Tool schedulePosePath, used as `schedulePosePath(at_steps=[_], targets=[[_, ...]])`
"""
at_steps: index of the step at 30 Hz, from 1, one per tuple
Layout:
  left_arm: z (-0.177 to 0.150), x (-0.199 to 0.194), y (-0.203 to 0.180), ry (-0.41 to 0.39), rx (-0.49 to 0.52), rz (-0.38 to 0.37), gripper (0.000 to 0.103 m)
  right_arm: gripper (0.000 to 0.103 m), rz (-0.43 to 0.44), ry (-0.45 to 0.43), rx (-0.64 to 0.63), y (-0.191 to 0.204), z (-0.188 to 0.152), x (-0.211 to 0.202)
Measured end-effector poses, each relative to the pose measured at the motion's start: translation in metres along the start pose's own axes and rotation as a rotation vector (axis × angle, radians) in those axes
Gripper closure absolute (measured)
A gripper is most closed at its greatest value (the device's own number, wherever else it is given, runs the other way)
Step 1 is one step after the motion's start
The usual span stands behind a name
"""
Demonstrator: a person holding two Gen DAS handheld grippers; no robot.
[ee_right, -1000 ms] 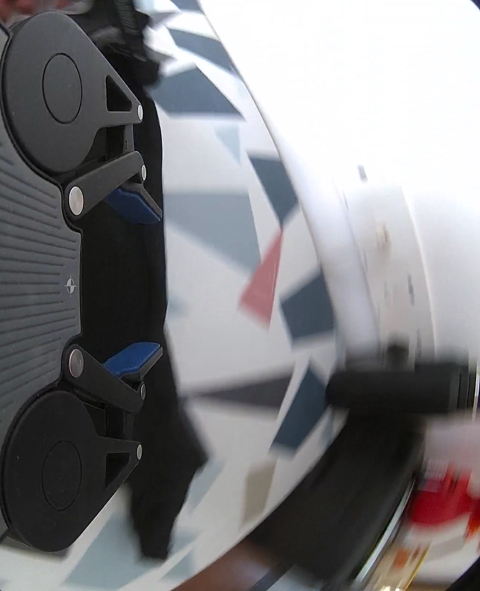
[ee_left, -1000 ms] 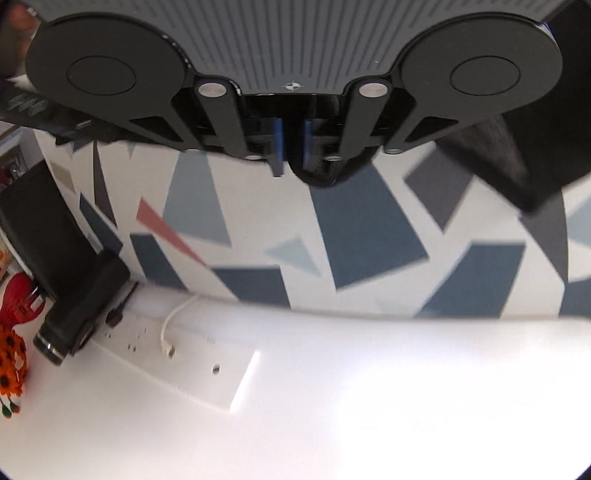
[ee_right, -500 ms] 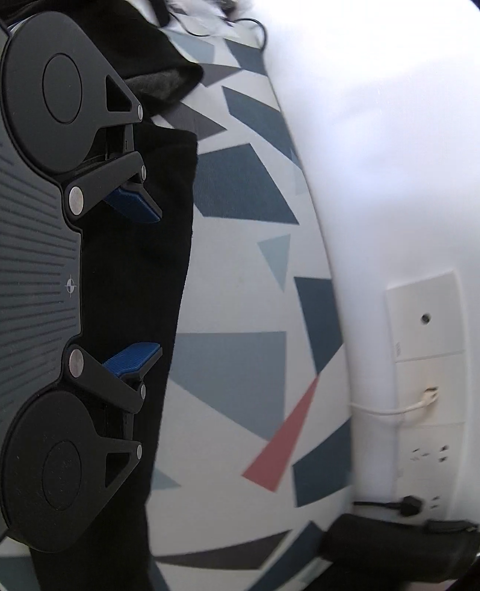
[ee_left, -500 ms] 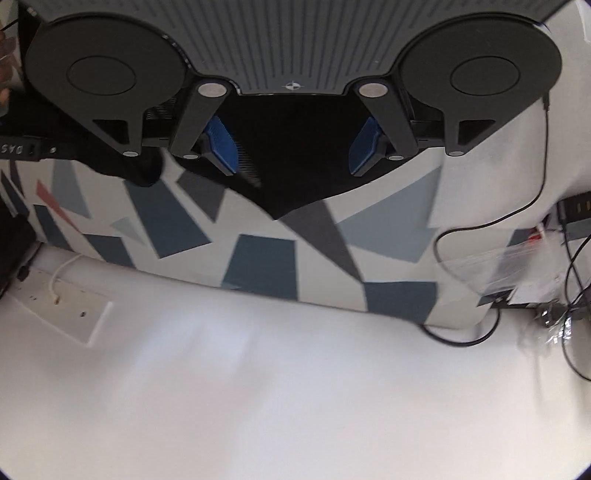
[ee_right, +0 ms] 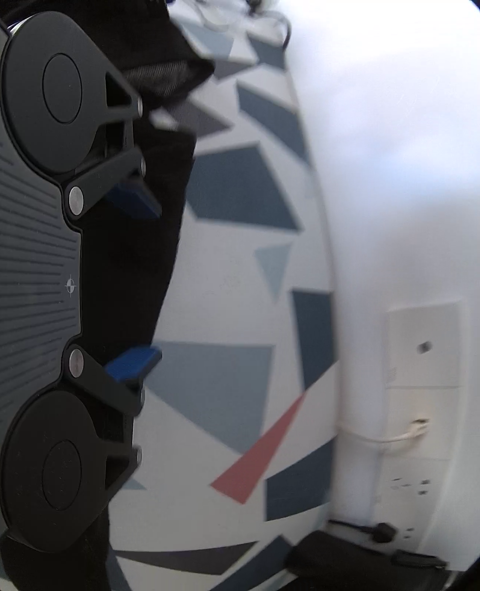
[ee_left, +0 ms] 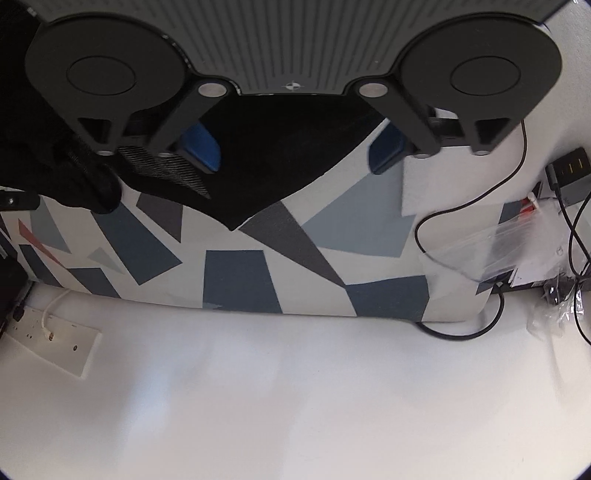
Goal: Fold clothes
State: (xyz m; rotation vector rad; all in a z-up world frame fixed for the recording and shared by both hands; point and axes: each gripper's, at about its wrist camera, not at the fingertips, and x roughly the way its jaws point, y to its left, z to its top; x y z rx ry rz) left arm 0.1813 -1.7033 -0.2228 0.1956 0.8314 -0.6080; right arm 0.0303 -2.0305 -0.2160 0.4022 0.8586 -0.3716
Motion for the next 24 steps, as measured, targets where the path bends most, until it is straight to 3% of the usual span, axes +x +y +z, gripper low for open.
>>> schedulePosePath(at_steps=[1, 4, 10, 13, 19, 22, 24], targets=[[0.000, 0.000, -0.004, -0.001, 0.013, -0.006, 0.001, 0.001, 0.013, -0.053, 0.004, -0.001, -0.003, -0.008], [-0.006, 0.011, -0.010, 0.045, 0.050, -0.028, 0.001, 0.001, -0.005, -0.122, -0.009, 0.000, -0.007, -0.019], [-0.025, 0.027, -0.012, 0.101, 0.037, -0.006, 0.001, 0.001, -0.083, -0.064, -0.100, 0.011, -0.023, -0.003], [-0.030, 0.028, -0.018, 0.095, 0.086, 0.019, 0.000, 0.001, -0.122, -0.035, -0.146, 0.016, -0.030, 0.005], [-0.029, 0.028, -0.019, 0.092, 0.069, 0.026, 0.000, 0.001, -0.197, 0.022, -0.235, 0.027, -0.045, 0.020], [-0.030, 0.028, -0.021, 0.091, 0.063, 0.032, 0.000, 0.001, -0.183, 0.015, -0.219, 0.026, -0.045, 0.021], [-0.031, 0.027, -0.022, 0.090, 0.064, 0.030, 0.000, 0.001, -0.157, 0.044, -0.141, 0.019, -0.042, 0.023]])
